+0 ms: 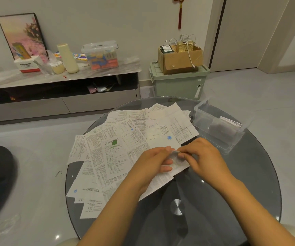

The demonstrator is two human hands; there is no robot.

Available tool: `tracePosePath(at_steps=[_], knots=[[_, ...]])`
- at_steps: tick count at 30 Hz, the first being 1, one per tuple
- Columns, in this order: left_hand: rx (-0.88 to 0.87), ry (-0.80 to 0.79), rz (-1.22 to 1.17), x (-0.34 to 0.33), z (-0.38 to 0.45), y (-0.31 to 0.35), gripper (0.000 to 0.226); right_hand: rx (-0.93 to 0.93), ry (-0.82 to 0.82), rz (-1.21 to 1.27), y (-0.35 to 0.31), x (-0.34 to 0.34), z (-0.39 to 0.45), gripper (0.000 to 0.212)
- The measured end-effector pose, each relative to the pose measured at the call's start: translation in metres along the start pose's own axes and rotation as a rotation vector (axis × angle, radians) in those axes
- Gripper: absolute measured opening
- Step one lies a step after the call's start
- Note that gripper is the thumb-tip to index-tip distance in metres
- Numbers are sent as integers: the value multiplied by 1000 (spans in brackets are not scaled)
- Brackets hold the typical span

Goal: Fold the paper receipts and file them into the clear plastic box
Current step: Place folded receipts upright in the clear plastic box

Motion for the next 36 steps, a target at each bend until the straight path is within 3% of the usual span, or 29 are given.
tracePosePath(at_steps=[5,11,25,30,33,36], knots=[[-257,119,348,-17,9,22,12,-99,-29,-56,6,20,2,16],[-345,180,330,-38,30,47,14,-194,66,32,20,53,6,14],[-483,24,380,-105,94,99,22,-355,226,-11,76,119,30,10],[-517,47,632,-127,116,100,39,-427,320,-112,102,121,45,12],[-539,21,681,-131,125,94,35,-481,352,-217,114,123,51,13],[-621,-78,963,-138,135,91,32,-498,291,-381,119,122,61,17]])
Point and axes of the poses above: each hand's wrist, its own z-axis towards the middle knuckle, its own x-axis out of the back of the hand, y = z × x, the point moved 4 cm from there along z, towards the middle knuckle, and after that the axes turned 2 degrees about -y, right-handed, at the moved point
